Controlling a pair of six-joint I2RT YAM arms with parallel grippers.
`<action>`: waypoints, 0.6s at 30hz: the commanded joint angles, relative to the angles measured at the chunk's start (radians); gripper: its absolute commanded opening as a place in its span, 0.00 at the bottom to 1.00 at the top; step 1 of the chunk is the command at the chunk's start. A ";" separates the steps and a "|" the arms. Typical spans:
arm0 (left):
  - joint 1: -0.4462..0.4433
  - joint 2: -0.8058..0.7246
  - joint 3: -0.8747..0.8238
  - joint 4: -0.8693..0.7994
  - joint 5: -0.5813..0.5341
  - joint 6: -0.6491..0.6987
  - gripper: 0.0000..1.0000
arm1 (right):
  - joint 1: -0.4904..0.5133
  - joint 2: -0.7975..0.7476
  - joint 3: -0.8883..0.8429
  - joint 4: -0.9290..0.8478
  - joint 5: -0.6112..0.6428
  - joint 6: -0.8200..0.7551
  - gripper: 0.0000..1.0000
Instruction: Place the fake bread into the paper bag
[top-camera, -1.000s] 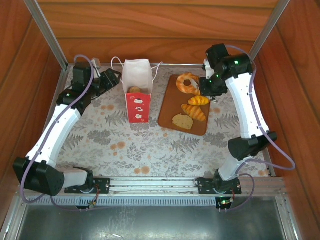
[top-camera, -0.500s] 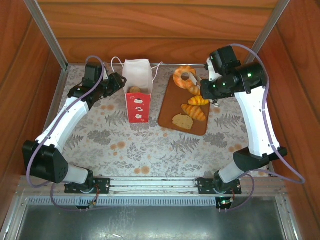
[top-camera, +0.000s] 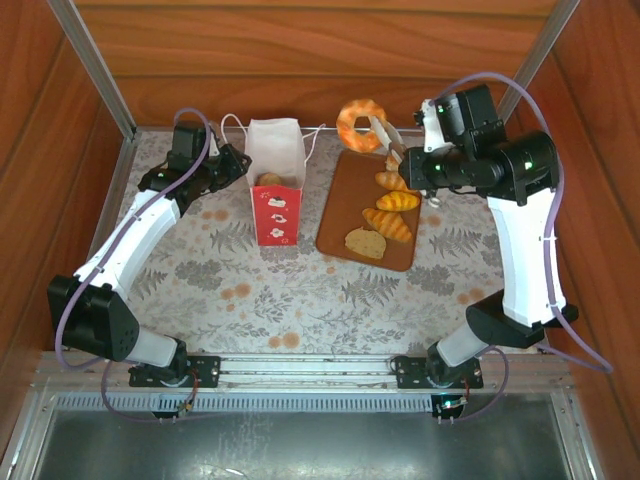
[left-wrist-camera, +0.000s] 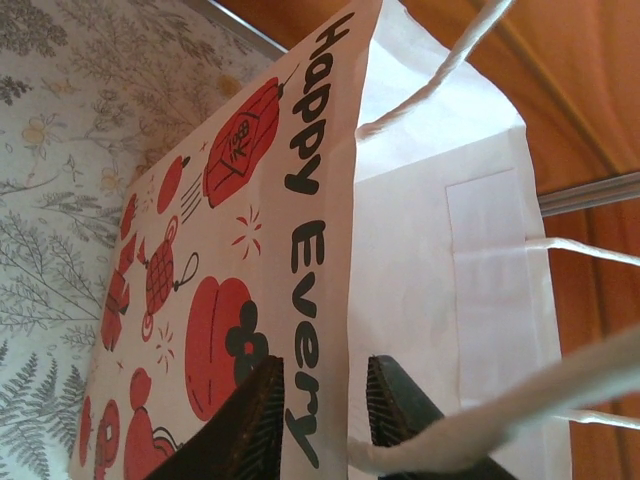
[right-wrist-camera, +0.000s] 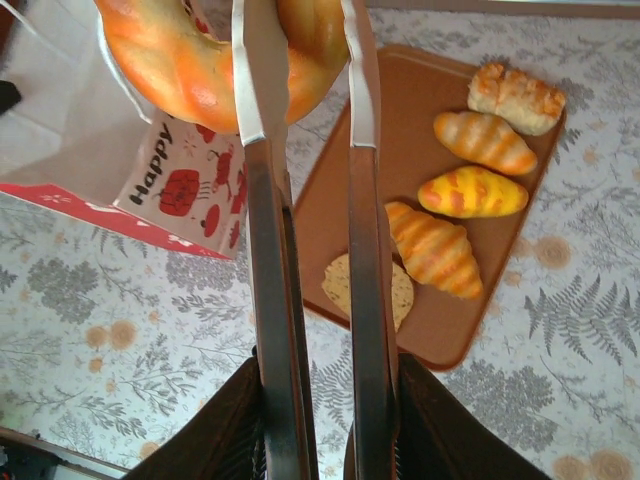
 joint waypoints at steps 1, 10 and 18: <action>-0.008 0.010 0.040 -0.003 -0.004 -0.002 0.23 | 0.022 0.024 0.068 -0.170 -0.033 -0.010 0.34; -0.009 0.018 0.047 -0.001 -0.010 0.000 0.10 | 0.087 0.109 0.185 -0.118 -0.091 -0.023 0.34; -0.009 0.021 0.047 0.000 -0.009 0.004 0.02 | 0.153 0.173 0.190 -0.027 -0.142 -0.017 0.34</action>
